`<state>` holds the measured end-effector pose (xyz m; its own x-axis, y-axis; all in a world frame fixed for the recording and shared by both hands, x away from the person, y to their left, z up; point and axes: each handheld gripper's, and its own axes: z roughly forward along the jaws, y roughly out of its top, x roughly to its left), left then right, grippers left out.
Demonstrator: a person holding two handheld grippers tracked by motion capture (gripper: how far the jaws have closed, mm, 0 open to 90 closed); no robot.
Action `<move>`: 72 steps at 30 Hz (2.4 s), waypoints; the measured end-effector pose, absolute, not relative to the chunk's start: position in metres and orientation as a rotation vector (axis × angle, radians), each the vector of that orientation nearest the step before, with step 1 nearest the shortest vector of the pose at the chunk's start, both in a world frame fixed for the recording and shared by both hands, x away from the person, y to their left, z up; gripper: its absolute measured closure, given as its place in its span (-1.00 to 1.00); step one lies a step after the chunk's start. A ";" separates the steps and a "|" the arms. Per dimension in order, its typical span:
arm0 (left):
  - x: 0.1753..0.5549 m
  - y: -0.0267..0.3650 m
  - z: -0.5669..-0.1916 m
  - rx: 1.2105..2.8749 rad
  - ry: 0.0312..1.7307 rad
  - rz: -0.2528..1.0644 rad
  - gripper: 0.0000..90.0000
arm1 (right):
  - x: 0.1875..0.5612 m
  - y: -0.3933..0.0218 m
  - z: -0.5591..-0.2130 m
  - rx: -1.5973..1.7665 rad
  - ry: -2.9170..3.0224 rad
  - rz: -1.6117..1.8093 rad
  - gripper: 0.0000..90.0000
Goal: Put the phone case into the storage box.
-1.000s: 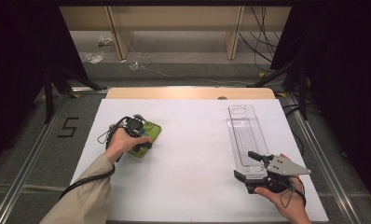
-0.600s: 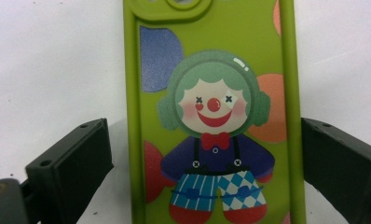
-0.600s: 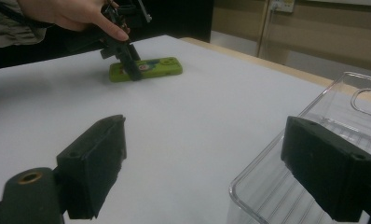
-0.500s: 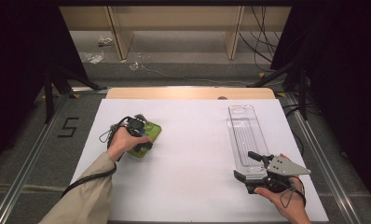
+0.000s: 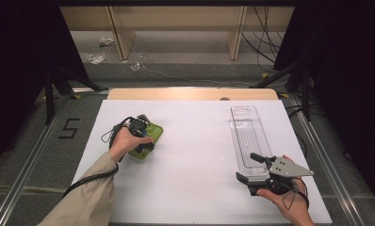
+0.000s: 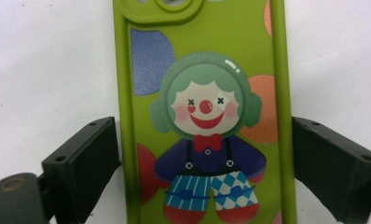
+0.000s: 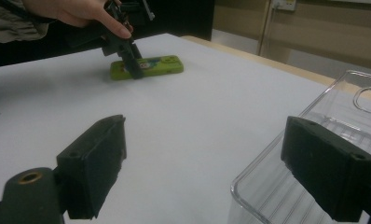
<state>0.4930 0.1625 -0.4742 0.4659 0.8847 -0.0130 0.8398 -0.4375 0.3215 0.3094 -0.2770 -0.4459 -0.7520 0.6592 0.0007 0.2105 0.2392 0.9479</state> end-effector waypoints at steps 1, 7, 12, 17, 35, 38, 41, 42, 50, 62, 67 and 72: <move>0.493 0.163 -0.474 2.435 1.473 0.227 -0.78 | 0.309 -0.277 -0.446 0.798 2.118 1.523 -0.67; 0.493 0.163 -0.474 2.436 1.473 0.221 -0.75 | 0.309 -0.277 -0.446 0.795 2.119 1.525 -0.67; 0.494 0.162 -0.474 2.433 1.476 0.213 -0.73 | 0.310 -0.277 -0.446 0.798 2.119 1.525 -0.67; 0.493 0.162 -0.474 2.432 1.477 0.212 -0.71 | 0.310 -0.277 -0.446 0.798 2.121 1.525 -0.67; 0.493 0.162 -0.473 2.423 1.491 0.217 -0.68 | 0.310 -0.277 -0.446 0.795 2.126 1.522 -0.67; 0.493 0.162 -0.473 2.424 1.498 0.217 -0.67 | 0.310 -0.277 -0.446 0.794 2.123 1.523 -0.67; 0.493 0.161 -0.473 2.424 1.500 0.216 -0.66 | 0.309 -0.277 -0.446 0.795 2.122 1.523 -0.67; 0.493 0.161 -0.473 2.423 1.501 0.216 -0.66 | 0.309 -0.277 -0.446 0.795 2.122 1.524 -0.67; 0.492 0.162 -0.473 2.420 1.501 0.217 -0.65 | 0.309 -0.277 -0.446 0.792 2.118 1.526 -0.67; 0.488 0.161 -0.472 2.422 1.470 0.218 -0.64 | 0.309 -0.277 -0.445 0.796 2.116 1.527 -0.67; 0.485 0.158 -0.470 2.412 1.445 0.226 -0.64 | 0.309 -0.277 -0.445 0.798 2.114 1.526 -0.67; 0.482 0.158 -0.466 2.396 1.435 0.245 -0.64 | 0.309 -0.277 -0.445 0.799 2.110 1.526 -0.67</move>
